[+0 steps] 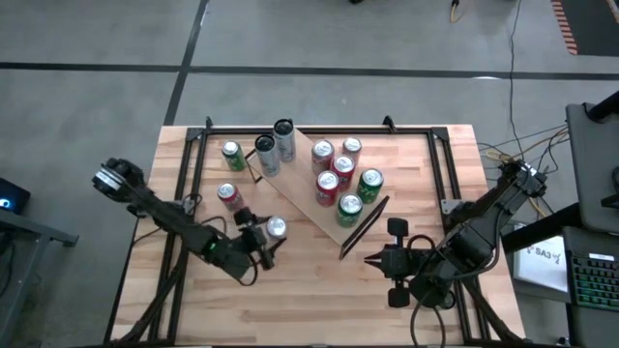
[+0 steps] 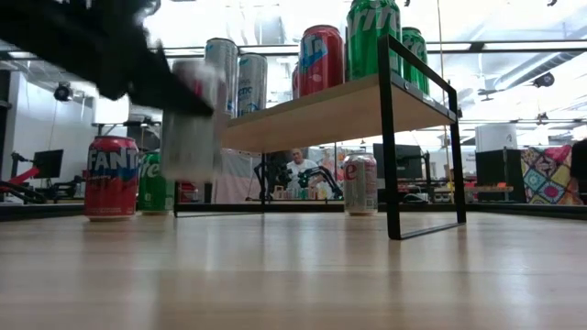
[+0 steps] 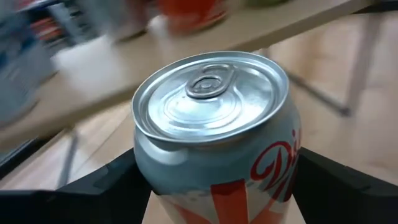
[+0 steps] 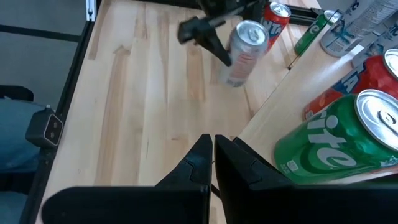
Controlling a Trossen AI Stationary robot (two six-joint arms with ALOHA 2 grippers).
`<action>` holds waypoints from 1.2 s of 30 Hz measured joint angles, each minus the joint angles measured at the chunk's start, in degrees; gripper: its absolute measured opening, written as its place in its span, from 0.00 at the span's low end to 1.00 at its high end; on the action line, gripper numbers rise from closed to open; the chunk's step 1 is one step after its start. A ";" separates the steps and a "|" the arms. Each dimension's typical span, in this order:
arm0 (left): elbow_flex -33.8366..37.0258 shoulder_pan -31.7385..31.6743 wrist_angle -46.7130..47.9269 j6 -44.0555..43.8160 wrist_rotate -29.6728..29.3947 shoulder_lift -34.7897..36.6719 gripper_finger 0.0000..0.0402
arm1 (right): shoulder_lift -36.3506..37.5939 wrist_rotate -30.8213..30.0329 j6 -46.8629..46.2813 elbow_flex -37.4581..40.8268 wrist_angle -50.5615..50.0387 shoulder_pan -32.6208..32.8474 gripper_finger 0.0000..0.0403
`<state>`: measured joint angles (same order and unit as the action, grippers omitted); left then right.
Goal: Place canned beverage on shelf
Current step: Put the silver soda can on the shelf aligned with the other silver soda can
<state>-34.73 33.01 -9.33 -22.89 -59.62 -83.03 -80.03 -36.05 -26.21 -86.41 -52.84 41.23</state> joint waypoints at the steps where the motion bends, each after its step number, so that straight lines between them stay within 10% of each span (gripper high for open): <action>1: -0.86 0.17 0.03 2.35 2.01 1.22 0.75 | 0.00 0.00 0.03 0.00 0.32 -0.05 0.02; 21: -15.80 0.58 1.27 27.04 38.13 6.07 0.75 | -1.83 10.05 20.19 -0.11 20.67 -6.12 0.02; 36: -19.03 0.51 0.76 31.25 33.97 2.28 0.75 | -5.27 13.52 29.60 -0.09 35.04 -10.93 0.02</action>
<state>-53.76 33.51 -8.56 8.36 -25.66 -80.76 -85.30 -22.54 3.39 -86.50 -17.80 30.30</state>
